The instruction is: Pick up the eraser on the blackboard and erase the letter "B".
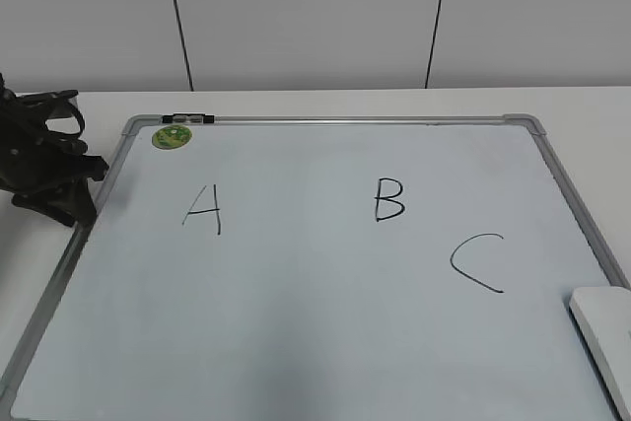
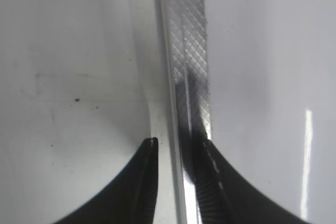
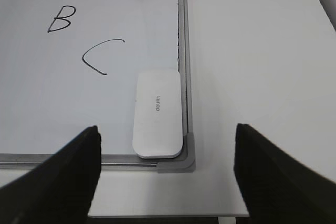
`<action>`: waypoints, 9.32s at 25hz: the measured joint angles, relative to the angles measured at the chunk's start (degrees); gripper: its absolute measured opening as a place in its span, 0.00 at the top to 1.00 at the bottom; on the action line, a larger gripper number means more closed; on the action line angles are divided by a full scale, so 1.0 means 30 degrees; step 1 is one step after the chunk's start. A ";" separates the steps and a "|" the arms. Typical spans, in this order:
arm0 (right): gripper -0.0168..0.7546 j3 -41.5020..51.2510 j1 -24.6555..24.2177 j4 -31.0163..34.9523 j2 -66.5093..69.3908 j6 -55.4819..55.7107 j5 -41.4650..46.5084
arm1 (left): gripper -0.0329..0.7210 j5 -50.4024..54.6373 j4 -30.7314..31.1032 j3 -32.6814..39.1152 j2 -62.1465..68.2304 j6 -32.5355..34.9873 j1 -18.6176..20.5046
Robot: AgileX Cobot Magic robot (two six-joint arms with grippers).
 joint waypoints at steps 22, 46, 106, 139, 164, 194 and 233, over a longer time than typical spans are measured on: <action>0.22 -0.0181 0.0000 0.0080 0.0000 0.0000 0.0000 | 0.91 0.0634 -0.0664 -0.0277 0.0271 0.0000 0.0013; 0.22 -0.3537 0.0000 0.0812 1.7598 -0.1161 -0.2868 | 0.91 0.0707 -0.0722 -0.0277 0.0271 -0.0033 0.0043; 0.27 -0.6698 0.0880 0.1860 3.0760 -0.2767 -0.4433 | 0.92 0.0750 -0.0752 -0.0291 0.0271 -0.0033 0.0043; 0.27 -2.8180 0.6230 0.0347 4.4672 -0.3934 0.0340 | 0.92 0.0920 -0.0841 -0.0334 0.0271 -0.0033 0.0043; 0.28 -2.9751 1.0640 0.0861 4.6011 -0.4881 0.1226 | 0.92 0.0920 -0.0928 -0.0334 0.0271 -0.0033 0.0043; 0.28 -2.9794 0.5414 0.0000 4.6011 -0.2661 0.0705 | 0.92 0.0952 -0.1015 -0.0364 0.0356 -0.0033 0.0043; 0.28 -1.5961 0.0460 0.0648 3.5947 -0.1467 -0.3955 | 0.92 0.0916 -0.1015 -0.0364 0.0387 -0.0033 0.0043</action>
